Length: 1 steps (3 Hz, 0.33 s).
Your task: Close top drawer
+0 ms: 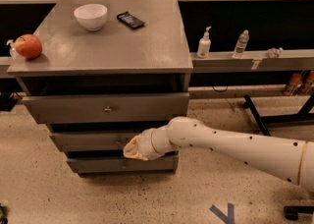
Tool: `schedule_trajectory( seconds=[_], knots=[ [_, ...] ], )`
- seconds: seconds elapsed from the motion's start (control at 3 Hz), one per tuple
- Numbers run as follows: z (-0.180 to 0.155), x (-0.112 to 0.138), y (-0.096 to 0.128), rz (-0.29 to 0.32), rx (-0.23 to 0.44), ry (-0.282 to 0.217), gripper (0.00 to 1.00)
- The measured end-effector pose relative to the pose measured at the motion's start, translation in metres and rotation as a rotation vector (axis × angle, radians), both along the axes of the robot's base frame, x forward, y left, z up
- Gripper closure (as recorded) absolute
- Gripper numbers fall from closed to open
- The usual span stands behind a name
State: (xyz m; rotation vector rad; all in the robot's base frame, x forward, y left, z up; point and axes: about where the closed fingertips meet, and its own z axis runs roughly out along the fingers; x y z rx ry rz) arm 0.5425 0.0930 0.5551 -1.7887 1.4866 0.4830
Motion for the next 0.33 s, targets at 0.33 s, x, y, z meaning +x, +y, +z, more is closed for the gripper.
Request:
schedule_trajectory(
  seconds=[0.33],
  knots=[
    [-0.0140,-0.0137,0.0011,0.025,-0.020,0.029,0.74]
  ],
)
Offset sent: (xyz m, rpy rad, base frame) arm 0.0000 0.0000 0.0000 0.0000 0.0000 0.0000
